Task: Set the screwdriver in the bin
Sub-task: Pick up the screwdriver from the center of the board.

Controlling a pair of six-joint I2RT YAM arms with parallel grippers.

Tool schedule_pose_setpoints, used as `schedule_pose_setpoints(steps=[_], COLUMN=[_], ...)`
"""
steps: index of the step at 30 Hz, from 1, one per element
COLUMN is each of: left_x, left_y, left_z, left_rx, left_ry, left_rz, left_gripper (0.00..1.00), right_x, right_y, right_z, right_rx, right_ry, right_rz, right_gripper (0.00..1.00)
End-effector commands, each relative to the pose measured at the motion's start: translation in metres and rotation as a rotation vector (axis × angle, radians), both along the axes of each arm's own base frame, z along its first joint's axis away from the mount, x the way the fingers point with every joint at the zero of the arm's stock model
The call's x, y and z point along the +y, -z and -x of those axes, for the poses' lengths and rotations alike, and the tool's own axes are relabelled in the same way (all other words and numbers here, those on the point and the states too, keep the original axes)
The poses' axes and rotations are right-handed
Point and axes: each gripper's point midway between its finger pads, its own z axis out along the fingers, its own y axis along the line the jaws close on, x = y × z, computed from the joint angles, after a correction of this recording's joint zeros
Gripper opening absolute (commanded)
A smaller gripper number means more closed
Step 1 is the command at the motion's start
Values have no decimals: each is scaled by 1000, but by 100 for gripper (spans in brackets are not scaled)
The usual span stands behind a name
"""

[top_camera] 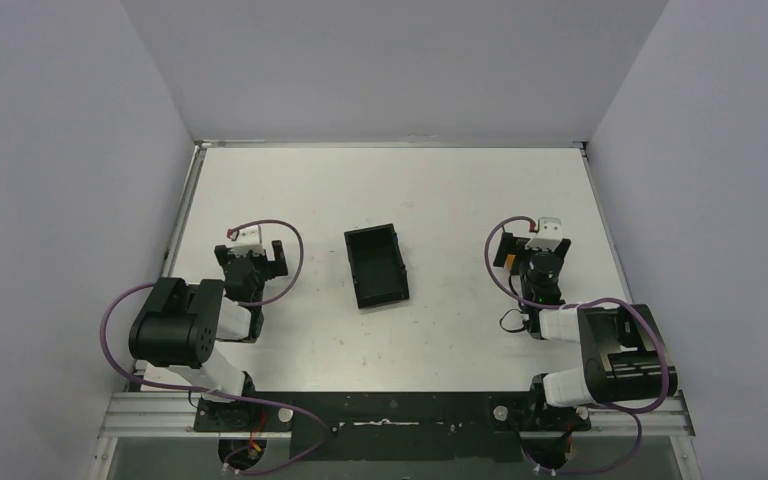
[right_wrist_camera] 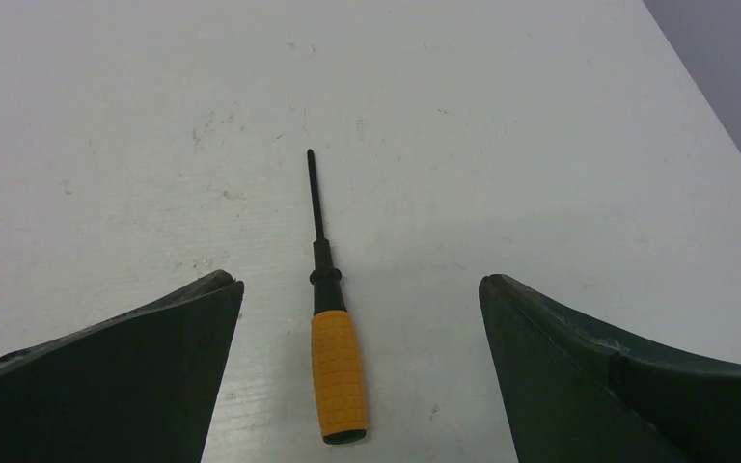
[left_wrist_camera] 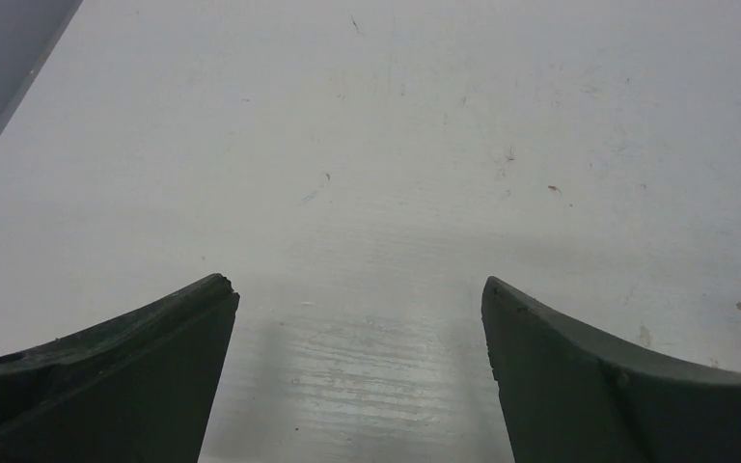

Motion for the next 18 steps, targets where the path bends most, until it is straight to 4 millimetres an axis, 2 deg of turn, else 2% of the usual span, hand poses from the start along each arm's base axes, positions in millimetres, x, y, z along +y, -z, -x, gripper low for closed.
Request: schedule_pose_setpoints(steps=[1,15,18], left_x=[-3,-3,-3], left_y=[-21,-21,-21], left_z=[-12,-12,-12], left_rx=[-77,-77,-77], left_ry=[11,11,11], left_rz=[0,0,1], left_gripper=[97,97,97], right_x=[3,8,22], right_y=[-19,-21,-22], right_z=[-8,-6,-5], right_rx=[-73,-82,-89], right_ry=[-14,-53,-142], right_rz=[-25,-14,1], right_gripper=[100,100,100])
